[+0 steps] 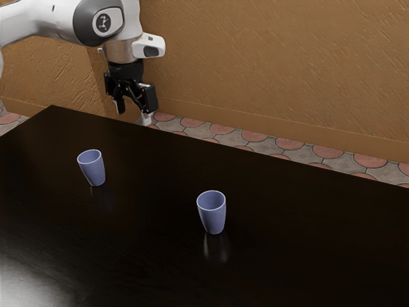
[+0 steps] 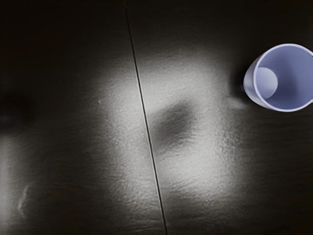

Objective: Place the right cup onto the left cup

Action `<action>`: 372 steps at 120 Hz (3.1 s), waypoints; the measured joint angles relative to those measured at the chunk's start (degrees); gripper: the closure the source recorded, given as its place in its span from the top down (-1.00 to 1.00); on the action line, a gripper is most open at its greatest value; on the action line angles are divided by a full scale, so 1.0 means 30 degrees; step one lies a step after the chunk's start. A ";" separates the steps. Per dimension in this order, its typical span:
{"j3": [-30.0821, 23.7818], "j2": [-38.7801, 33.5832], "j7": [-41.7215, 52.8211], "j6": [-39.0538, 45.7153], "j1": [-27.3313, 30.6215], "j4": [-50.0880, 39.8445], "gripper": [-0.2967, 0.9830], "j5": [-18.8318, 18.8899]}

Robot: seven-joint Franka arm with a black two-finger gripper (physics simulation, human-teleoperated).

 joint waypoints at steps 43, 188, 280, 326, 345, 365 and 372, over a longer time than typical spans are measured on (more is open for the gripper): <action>-0.0156 0.0037 0.0000 0.0411 -0.0025 -0.0315 0.54 -0.0091; -0.1759 0.5097 -0.1408 0.7123 -0.2312 -0.2651 0.27 -0.4180; -0.1466 0.8186 -0.1855 0.8444 -0.2497 -0.1119 0.15 -0.5033; -0.1465 0.8714 -0.1876 0.8654 -0.2468 -0.0729 -0.17 -0.4985; -0.1465 0.8715 -0.1911 0.8670 -0.2413 -0.0726 -0.42 -0.4992; -0.1443 0.8714 -0.1968 0.8684 -0.2332 -0.0725 -0.59 -0.4990; -0.1377 0.8713 -0.2003 0.8695 -0.2365 -0.0741 -0.62 -0.4969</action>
